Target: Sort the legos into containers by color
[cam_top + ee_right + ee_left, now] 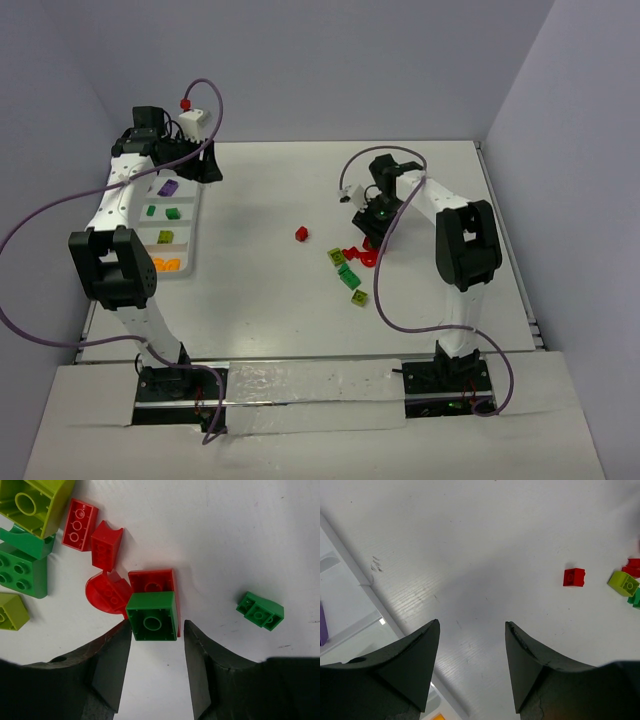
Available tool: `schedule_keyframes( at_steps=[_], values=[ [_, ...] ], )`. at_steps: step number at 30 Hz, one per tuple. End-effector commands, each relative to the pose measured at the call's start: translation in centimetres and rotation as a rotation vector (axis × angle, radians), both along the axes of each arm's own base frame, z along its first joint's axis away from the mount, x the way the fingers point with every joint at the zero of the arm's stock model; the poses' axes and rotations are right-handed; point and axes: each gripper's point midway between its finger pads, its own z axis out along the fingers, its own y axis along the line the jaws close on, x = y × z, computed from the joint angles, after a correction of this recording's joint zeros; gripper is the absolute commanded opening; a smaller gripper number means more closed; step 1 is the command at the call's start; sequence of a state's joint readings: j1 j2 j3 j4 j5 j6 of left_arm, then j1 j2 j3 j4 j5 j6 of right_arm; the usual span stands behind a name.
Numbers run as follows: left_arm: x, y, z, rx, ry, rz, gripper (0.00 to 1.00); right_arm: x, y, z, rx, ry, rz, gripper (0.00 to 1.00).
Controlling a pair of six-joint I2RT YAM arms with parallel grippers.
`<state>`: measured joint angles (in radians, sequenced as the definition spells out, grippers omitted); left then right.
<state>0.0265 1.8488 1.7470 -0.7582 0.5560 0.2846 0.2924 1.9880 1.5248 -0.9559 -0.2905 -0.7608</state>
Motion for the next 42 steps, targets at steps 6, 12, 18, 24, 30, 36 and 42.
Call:
schedule_keyframes(
  at_steps=[6, 12, 18, 24, 30, 36, 42],
  values=[
    [0.1, -0.7, 0.8, -0.026, -0.019, -0.015, 0.64, 1.0, 0.5, 0.5, 0.003, -0.022, 0.035, 0.51],
    [0.2, -1.0, 0.7, -0.045, -0.014, -0.018, 0.64, 0.9, 0.5, 0.8, 0.005, -0.023, 0.039, 0.33],
    [-0.4, -2.1, 1.1, -0.113, 0.007, -0.041, 0.65, 0.9, 1.3, 3.0, 0.057, -0.053, 0.026, 0.13],
    [-1.9, -4.6, 2.7, -0.295, 0.057, -0.07, 0.68, 1.9, 4.4, 9.3, 0.258, -0.137, -0.001, 0.03],
    [-4.3, -7.9, 4.8, -0.507, 0.1, -0.188, 0.74, 2.3, 8.2, 16.3, 0.505, -0.176, 0.009, 0.0],
    [-8.0, -11.6, 8.6, -0.602, -0.015, -0.383, 0.77, 0.9, 11.7, 23.0, 0.765, -0.173, 0.069, 0.0],
    [-9.6, -14.7, 10.1, -0.658, -0.043, -0.505, 0.79, -0.7, 13.7, 27.1, 0.941, -0.13, 0.095, 0.0]
  ],
)
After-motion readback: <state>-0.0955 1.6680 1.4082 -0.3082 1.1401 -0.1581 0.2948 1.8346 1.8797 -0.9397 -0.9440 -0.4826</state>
